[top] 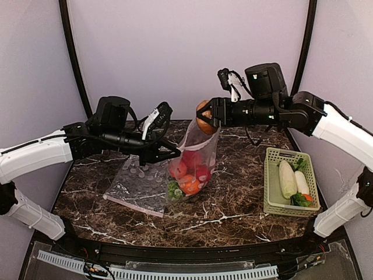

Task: Place the food in the zip-top bag and seal the zipper
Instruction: Place the fake vegetable in the zipper food storage bag, then pick up the fake vegetable from the bin.

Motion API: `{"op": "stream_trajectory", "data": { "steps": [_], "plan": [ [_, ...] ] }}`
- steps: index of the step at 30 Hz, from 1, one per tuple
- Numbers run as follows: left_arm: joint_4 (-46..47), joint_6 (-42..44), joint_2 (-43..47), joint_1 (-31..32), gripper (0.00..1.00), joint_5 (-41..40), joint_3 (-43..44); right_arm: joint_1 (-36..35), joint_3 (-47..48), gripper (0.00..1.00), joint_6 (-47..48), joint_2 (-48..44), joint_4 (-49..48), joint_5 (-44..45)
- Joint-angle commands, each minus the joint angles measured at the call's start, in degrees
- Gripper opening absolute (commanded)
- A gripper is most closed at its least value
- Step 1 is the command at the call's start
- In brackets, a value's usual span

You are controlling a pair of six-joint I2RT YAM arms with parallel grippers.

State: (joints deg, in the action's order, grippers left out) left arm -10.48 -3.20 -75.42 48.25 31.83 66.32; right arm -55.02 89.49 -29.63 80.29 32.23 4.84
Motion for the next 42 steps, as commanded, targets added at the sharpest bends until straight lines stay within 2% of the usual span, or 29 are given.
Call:
{"op": "stream_trajectory", "data": {
  "steps": [1, 7, 18, 21, 29, 42],
  "plan": [
    [-1.5, 0.7, 0.1, 0.4, 0.01, -0.2, 1.8, -1.3, 1.8, 0.52, 4.5, 2.0, -8.3, 2.3],
    [-1.6, 0.7, 0.1, 0.3, 0.01, -0.5, 2.0, -1.8, 0.7, 0.52, 7.2, 4.5, -9.4, 7.0],
    [-1.5, 0.8, 0.7, 0.3, 0.01, -2.5, 1.8, -1.8, -4.7, 0.55, 5.6, 3.9, -5.9, 10.9],
    [-1.6, 0.7, 0.8, 0.4, 0.01, -2.7, 1.8, -1.8, -4.9, 0.58, 5.3, 4.4, -5.5, 10.8],
    [-1.8, 0.9, 1.0, 0.3, 0.01, -3.1, 1.5, -1.8, -4.6, 0.80, 4.7, 3.8, -4.5, 11.6],
    [-1.2, -0.5, 1.0, 0.3, 0.01, -3.6, 1.0, -1.8, -3.1, 0.83, 3.6, 0.4, -1.5, 10.7]
  ]
}}
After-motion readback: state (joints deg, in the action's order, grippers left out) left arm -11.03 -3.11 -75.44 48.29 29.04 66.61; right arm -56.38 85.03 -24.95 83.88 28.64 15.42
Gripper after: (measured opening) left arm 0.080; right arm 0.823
